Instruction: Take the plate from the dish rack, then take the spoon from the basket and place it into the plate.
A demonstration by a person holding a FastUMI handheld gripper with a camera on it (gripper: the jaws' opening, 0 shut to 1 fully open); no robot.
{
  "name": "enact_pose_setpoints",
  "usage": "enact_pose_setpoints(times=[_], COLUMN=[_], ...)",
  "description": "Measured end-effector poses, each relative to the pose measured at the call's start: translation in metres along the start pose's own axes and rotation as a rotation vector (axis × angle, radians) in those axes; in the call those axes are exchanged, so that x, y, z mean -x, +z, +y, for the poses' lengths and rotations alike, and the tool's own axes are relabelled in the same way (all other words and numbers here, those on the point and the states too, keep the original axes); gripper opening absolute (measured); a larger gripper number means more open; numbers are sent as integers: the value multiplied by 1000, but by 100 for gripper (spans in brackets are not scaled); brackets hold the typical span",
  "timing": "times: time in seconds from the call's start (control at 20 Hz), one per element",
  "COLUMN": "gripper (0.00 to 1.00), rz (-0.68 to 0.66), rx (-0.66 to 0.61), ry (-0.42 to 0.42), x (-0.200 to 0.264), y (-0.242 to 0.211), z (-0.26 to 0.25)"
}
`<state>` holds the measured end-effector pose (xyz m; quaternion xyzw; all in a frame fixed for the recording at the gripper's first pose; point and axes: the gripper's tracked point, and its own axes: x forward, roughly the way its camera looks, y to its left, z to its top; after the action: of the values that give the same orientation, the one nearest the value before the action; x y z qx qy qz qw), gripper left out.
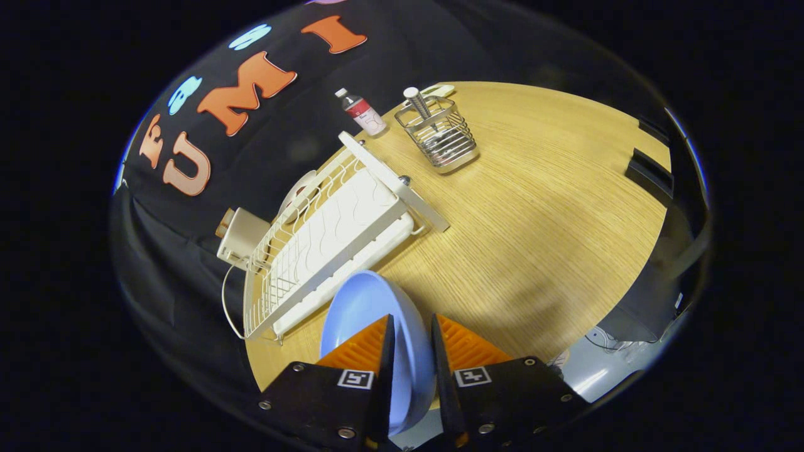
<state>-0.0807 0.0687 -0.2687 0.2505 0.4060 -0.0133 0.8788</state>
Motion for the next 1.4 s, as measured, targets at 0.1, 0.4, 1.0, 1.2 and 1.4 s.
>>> enact_pose_setpoints(times=[0.1,0.4,1.0,1.2,1.4], gripper=[37,58,99,99,99], rz=[-4,-63,-307,-383,-436], rx=[-29,32,348,494,596], ry=[12,-30,-155,-146,-123], x=[2,12,47,44,30], y=[4,36,156,191,218], z=[3,-8,-28,-12,5])
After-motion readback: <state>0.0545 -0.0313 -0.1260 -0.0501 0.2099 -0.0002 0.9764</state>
